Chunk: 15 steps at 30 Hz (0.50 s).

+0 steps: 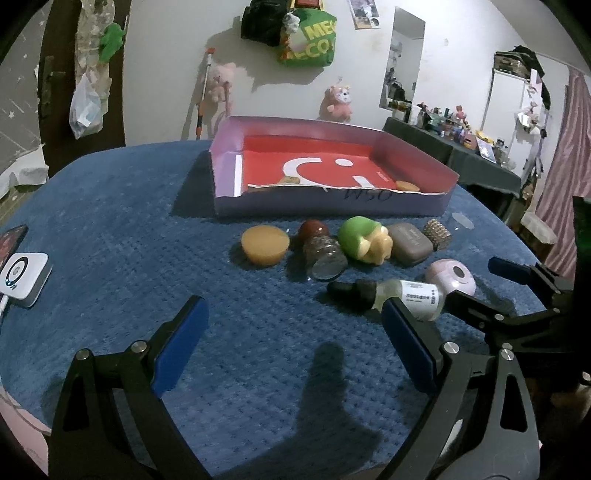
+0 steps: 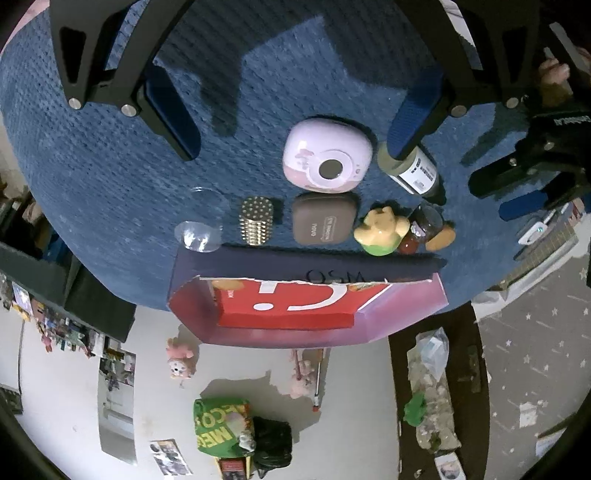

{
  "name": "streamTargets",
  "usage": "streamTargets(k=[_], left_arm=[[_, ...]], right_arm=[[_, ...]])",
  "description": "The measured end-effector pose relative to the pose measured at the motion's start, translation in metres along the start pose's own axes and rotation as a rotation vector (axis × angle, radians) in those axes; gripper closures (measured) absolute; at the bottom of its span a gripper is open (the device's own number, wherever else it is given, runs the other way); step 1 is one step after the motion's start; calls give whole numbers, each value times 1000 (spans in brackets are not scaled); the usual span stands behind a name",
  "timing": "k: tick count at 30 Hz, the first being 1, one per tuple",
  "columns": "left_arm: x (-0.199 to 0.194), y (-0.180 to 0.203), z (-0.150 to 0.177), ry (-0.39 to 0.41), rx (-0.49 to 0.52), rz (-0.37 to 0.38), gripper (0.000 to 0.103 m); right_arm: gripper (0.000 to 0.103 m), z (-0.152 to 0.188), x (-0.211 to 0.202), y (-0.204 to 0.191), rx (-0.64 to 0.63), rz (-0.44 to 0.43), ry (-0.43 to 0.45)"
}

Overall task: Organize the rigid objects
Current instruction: 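Move both tools back out of the box toward the remaining items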

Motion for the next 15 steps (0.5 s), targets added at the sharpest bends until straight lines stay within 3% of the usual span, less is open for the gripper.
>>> streamTargets(k=[6, 15], left_arm=[[-3, -9, 1, -3, -7, -11, 7], [-9, -19, 0, 3, -26, -27, 7]], right_arm=[[0, 0, 6, -12, -51, -10, -8], [0, 1, 9, -38, -53, -140, -32]])
Point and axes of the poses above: each gripper's, at about its wrist camera, not at the fingertips, and x roughly the way its jaws point, y to its right, z to its underside, the point moved 6 cm from there along x, roughly the way its jaws point, and after that the axes turned 7 degrees about y, right-handed, at the moved point
